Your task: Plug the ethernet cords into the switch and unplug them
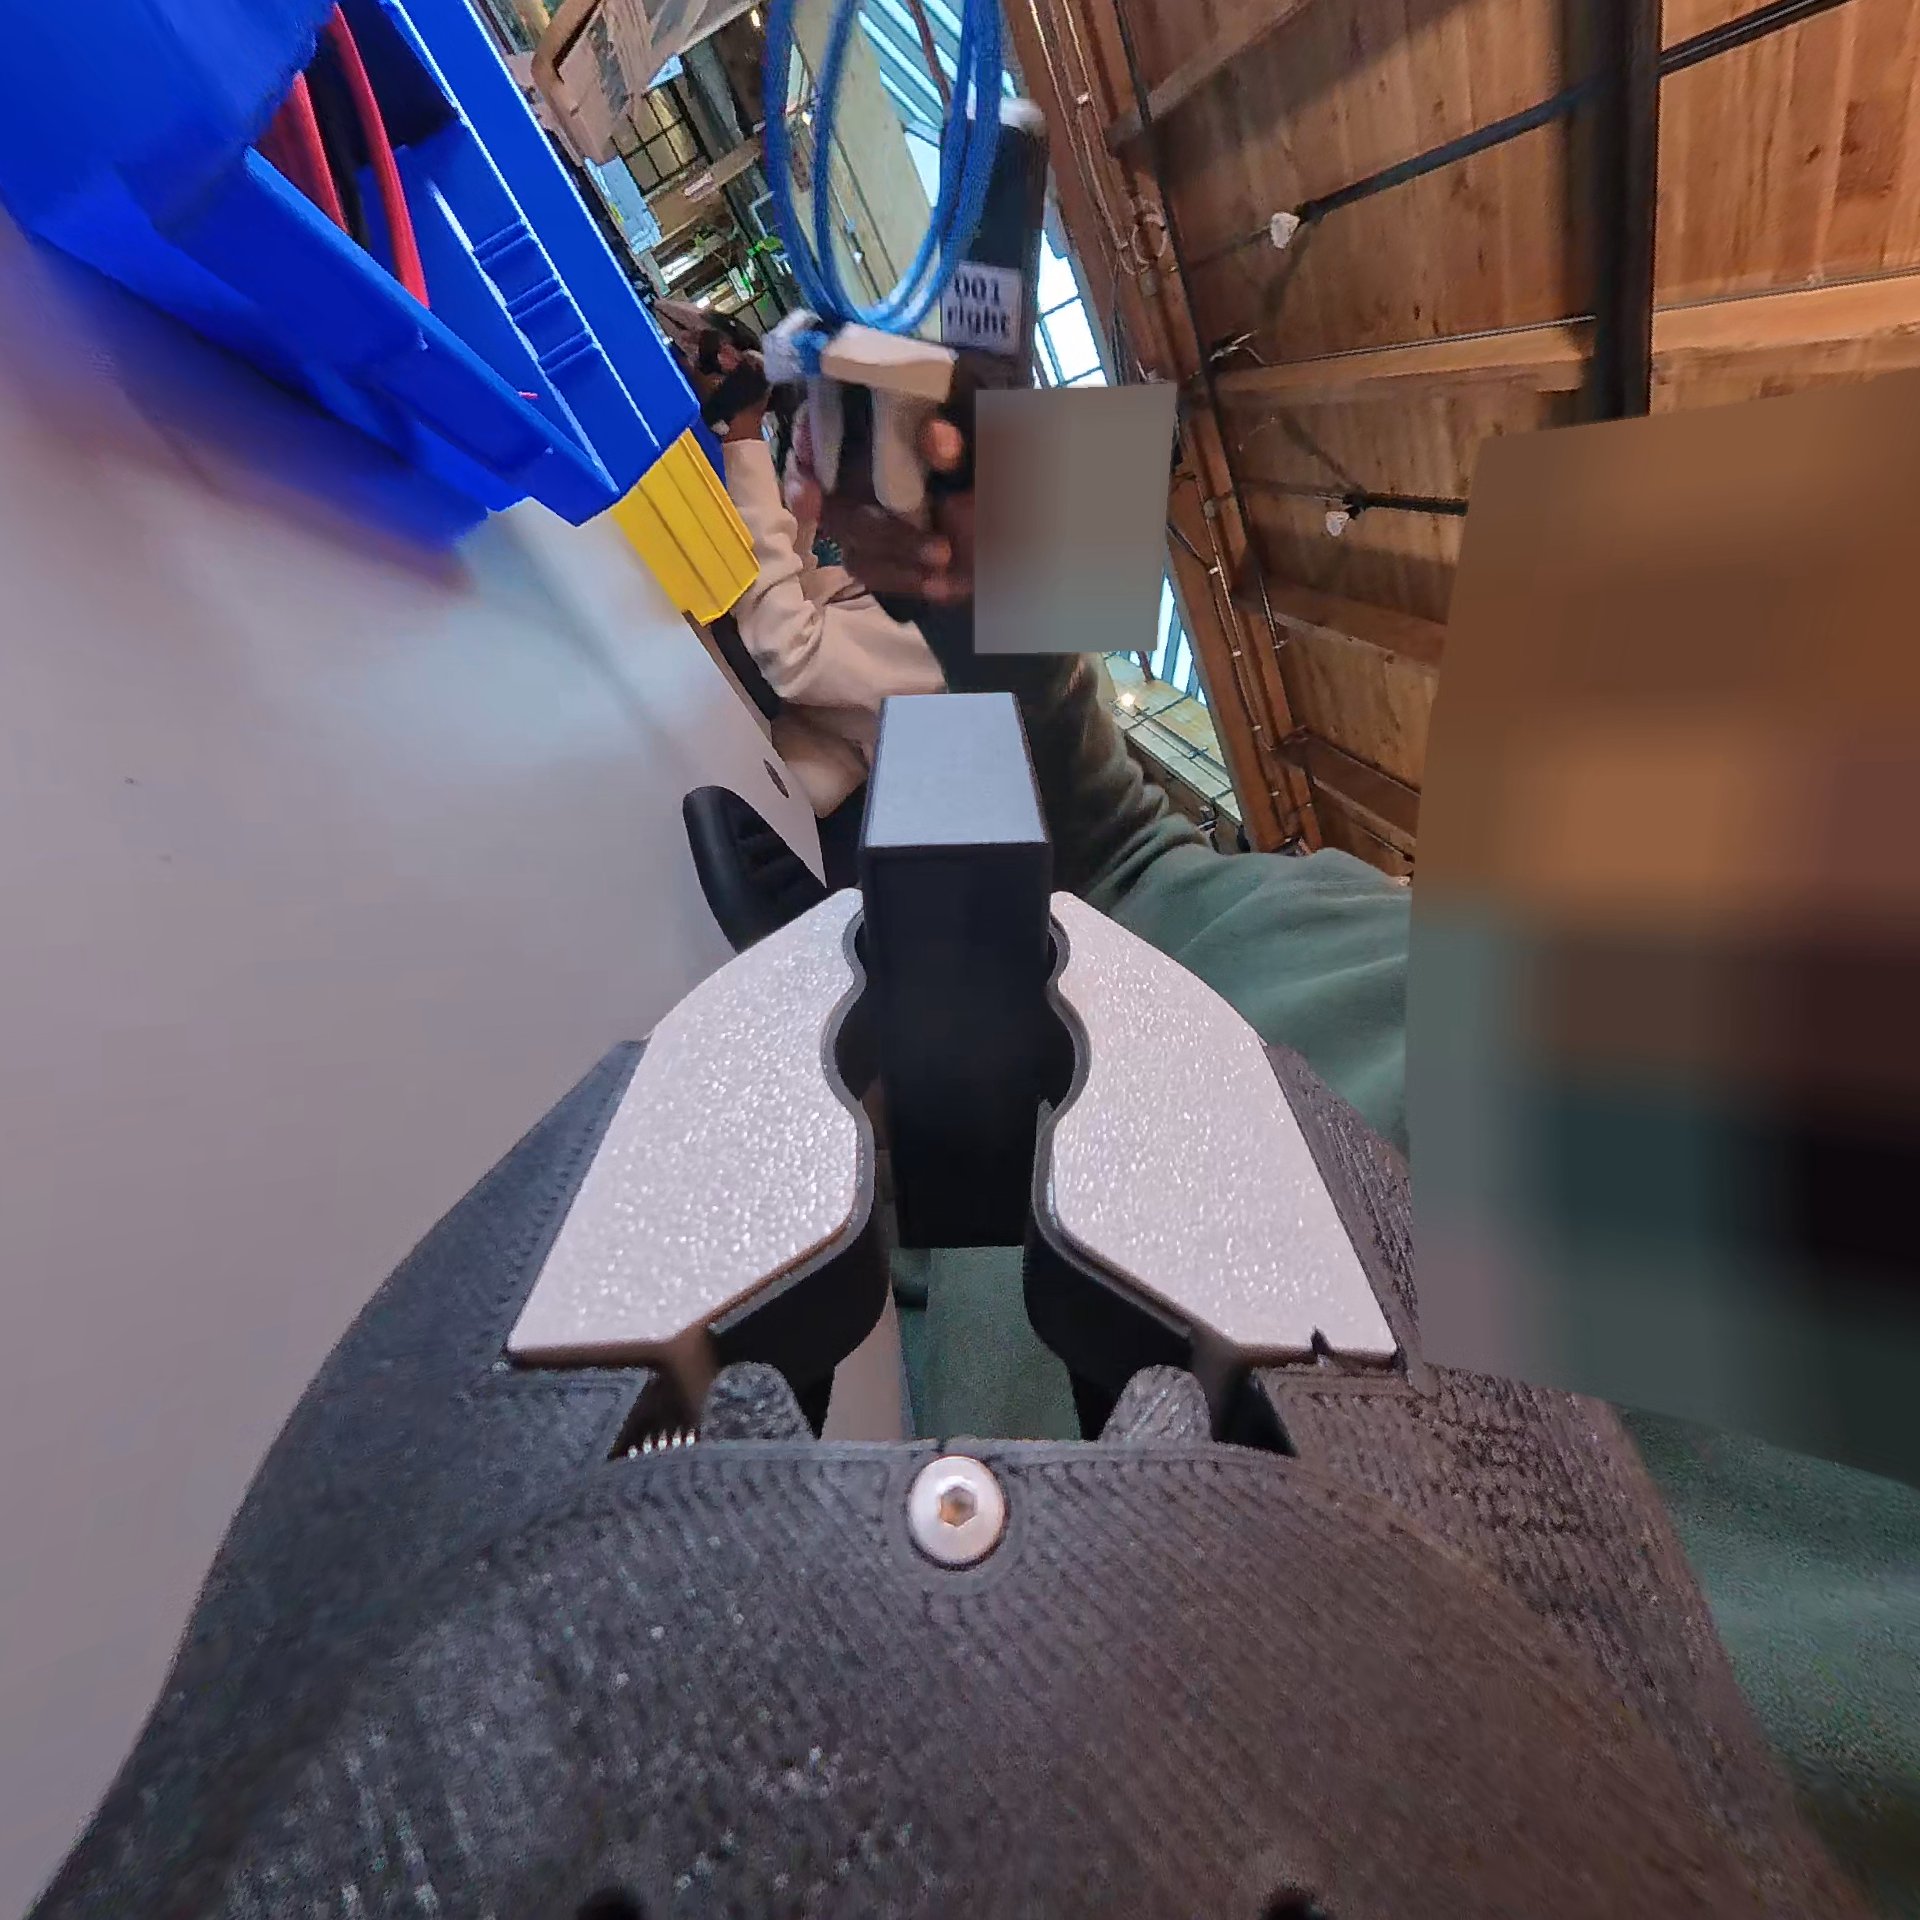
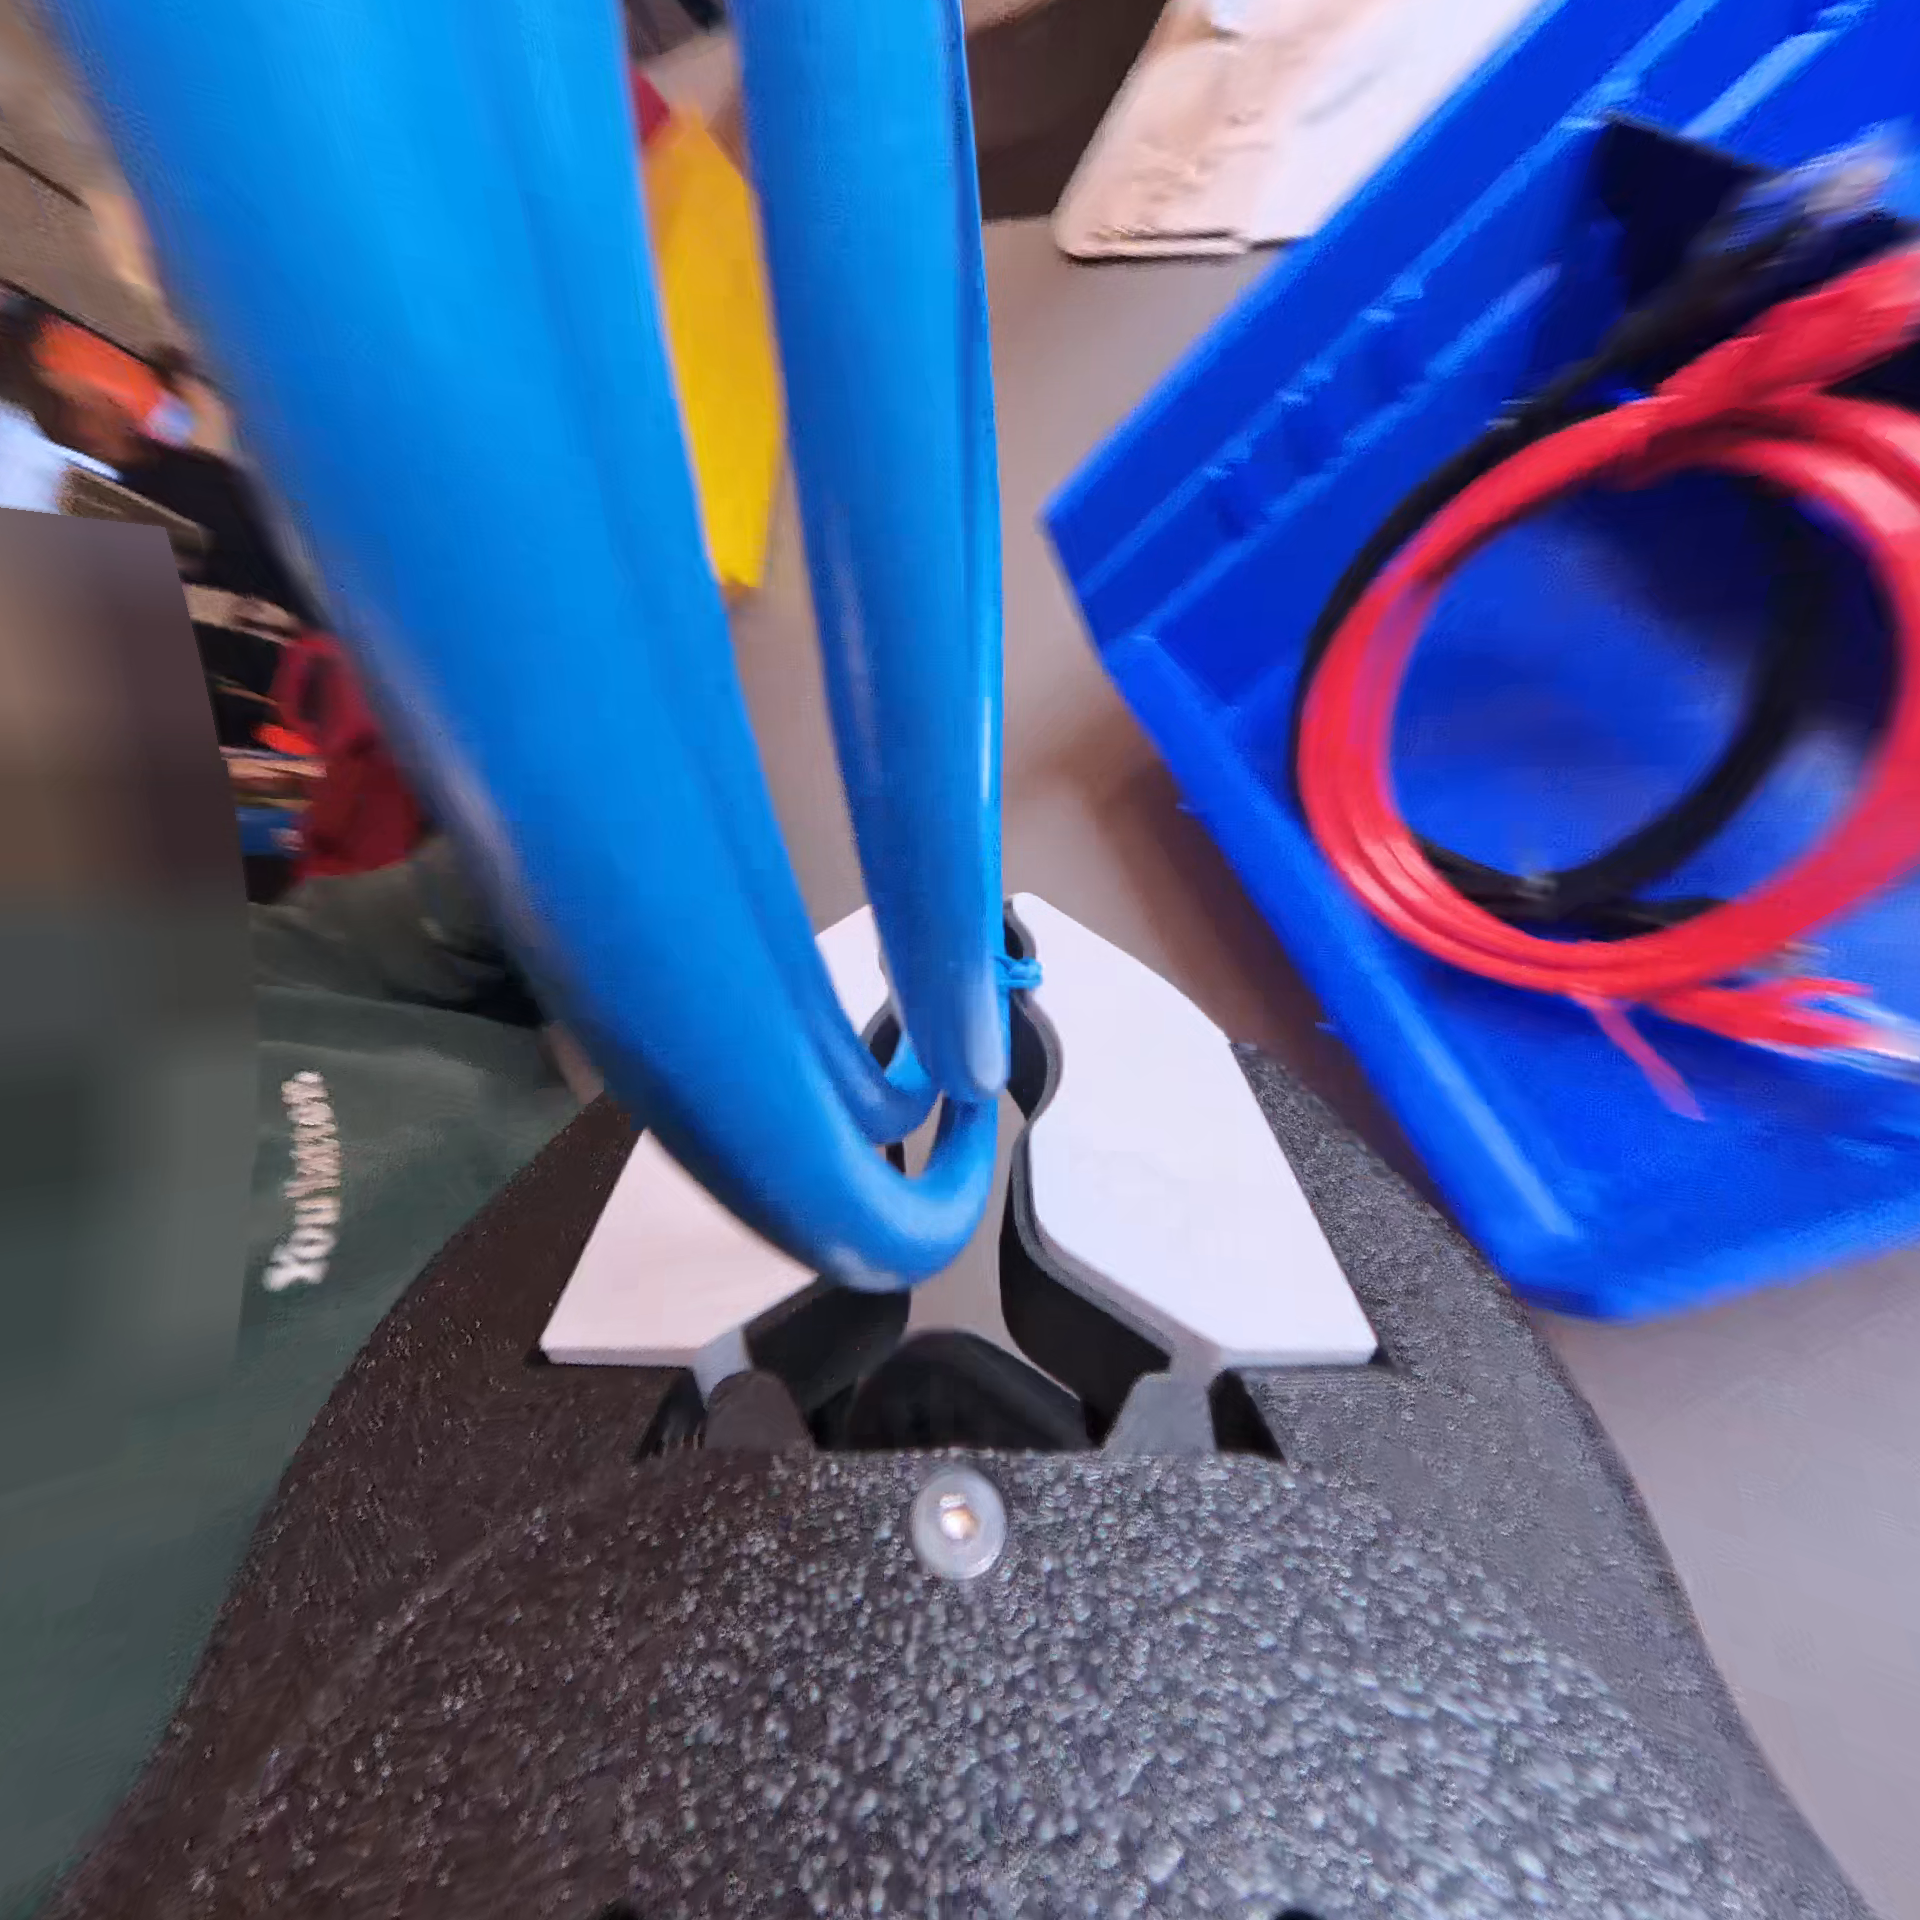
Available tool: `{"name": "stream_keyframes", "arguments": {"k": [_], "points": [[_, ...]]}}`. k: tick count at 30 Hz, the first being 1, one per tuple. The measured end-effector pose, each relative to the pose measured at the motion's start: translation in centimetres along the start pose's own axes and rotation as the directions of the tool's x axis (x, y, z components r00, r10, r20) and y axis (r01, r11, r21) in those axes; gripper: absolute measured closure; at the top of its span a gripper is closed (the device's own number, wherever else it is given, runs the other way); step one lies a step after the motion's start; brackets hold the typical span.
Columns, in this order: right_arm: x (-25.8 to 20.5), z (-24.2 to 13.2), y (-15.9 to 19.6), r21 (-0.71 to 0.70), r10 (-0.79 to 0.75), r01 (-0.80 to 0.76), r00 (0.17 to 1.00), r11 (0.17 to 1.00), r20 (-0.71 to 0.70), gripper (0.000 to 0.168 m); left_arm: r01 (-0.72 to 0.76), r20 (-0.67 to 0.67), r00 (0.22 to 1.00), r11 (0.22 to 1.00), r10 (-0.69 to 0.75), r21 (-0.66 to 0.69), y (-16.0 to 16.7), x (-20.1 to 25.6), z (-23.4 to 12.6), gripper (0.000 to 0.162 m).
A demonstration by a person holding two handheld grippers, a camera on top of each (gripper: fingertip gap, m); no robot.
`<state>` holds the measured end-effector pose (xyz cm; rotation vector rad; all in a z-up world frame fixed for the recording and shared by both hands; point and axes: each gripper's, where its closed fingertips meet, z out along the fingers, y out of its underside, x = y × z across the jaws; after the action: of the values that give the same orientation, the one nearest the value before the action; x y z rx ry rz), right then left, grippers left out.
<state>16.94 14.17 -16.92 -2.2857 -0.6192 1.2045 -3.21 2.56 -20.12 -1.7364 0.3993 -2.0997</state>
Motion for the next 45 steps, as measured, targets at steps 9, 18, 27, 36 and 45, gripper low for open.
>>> {"name": "stream_keyframes", "arguments": {"k": [9, 18, 27, 36, 45], "points": [[9.1, -2.7, 1.7, -0.687, -0.159, -0.03, 0.965, 0.726, -0.211, 0.153, 0.025, 0.009, 1.0, 0.998, -0.025, -0.051, 1.5, -0.8, 0.9, 0.134], [12.5, -3.5, -5.3, -0.634, -0.478, 0.126, 0.771, 0.763, -0.421, 0.133, 0.04, 0.018, 0.999, 0.998, -0.039, -0.048, 1.4, -1.3, 0.8, 0.134], [14.4, 1.5, -5.6, -0.636, -0.657, 0.295, 0.598, 0.713, -0.459, 0.143, 0.05, 0.044, 0.998, 0.997, -0.047, -0.05, 1.7, -1.9, 1.0, 0.134], [7.8, 3.8, -4.3, -0.544, -0.724, 0.486, 0.547, 0.684, -0.421, 0.138, 0.085, 0.025, 0.996, 0.994, -0.087, 0.07, -0.3, -1.8, 0.2, 0.134], [-12.0, 12.9, 7.7, -0.048, -0.87, 0.874, 0.486, 0.484, 0.087, 0.074, 0.198, -0.076, 0.979, 0.974, -0.191, 0.106, -0.4, -1.0, 0.6, 0.134]]}}
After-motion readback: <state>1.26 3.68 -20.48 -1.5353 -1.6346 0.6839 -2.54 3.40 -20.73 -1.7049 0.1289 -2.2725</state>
